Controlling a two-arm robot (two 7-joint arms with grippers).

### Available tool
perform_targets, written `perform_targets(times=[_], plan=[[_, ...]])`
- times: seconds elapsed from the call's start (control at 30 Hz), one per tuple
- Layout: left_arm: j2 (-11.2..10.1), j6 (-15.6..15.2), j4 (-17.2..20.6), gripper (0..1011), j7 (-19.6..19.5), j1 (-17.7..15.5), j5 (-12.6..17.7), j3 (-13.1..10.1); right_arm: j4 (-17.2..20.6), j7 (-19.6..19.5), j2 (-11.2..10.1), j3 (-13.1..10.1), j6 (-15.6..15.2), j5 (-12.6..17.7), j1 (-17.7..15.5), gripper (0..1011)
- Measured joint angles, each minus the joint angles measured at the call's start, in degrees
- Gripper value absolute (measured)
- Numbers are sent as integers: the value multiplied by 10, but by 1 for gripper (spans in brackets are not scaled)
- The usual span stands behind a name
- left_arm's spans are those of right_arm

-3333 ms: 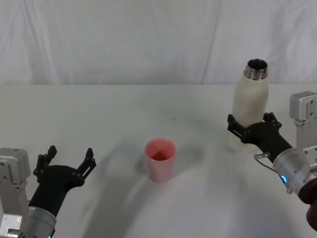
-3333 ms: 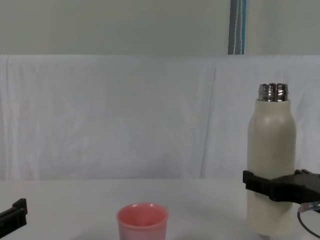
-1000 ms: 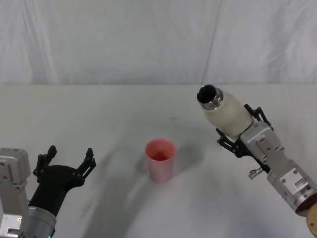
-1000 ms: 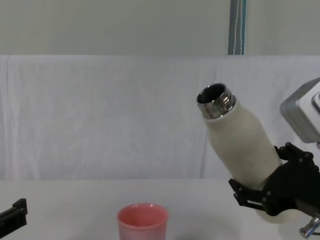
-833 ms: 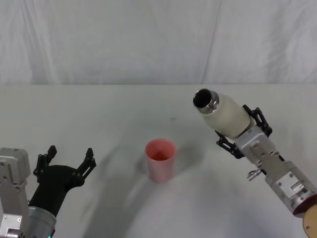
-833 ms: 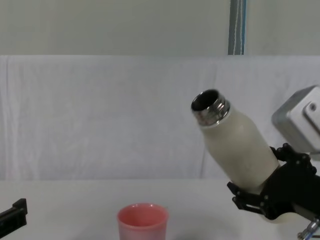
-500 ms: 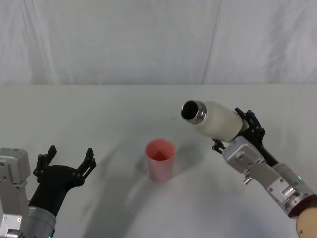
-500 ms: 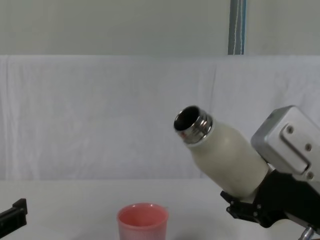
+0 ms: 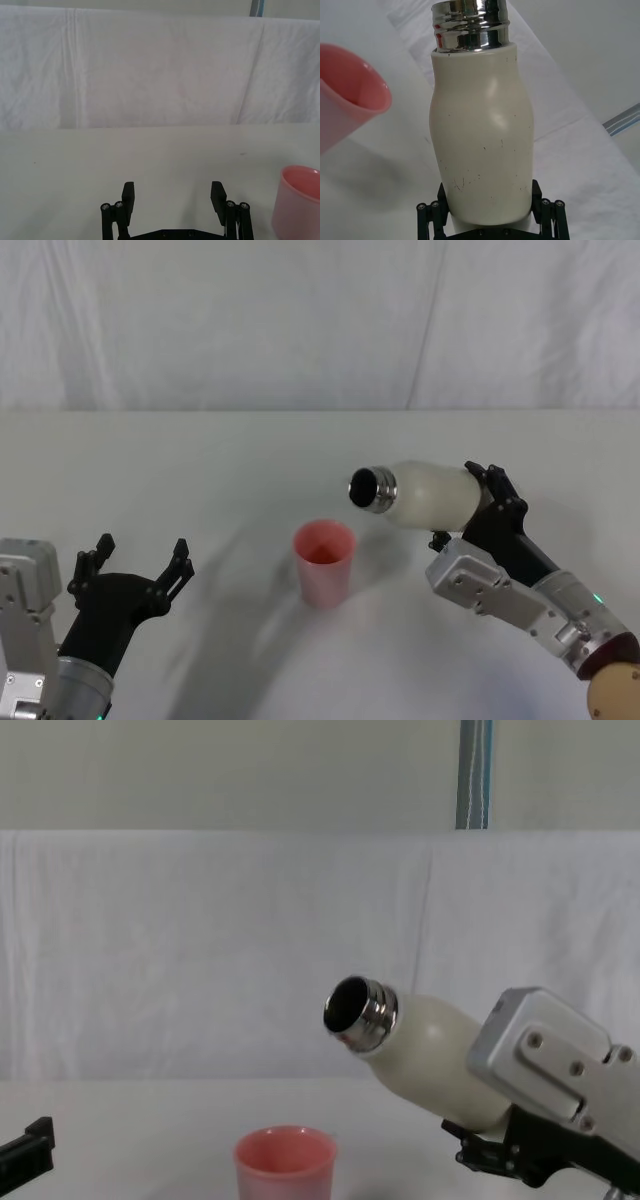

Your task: Grasp the thermos with one hand and pour water into the cup lid.

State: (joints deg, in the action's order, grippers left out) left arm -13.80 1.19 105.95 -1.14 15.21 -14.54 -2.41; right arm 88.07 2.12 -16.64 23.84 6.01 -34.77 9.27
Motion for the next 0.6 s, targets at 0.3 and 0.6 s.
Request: perform_targets(times=[0.3, 0.6], plan=[[0, 0, 0, 1001, 0, 0, 0, 0, -14, -18, -1, 6, -7, -30, 7, 961], [0, 0, 0, 1001, 0, 0, 0, 0, -22, -34, 0, 13, -11, -54, 15, 961]])
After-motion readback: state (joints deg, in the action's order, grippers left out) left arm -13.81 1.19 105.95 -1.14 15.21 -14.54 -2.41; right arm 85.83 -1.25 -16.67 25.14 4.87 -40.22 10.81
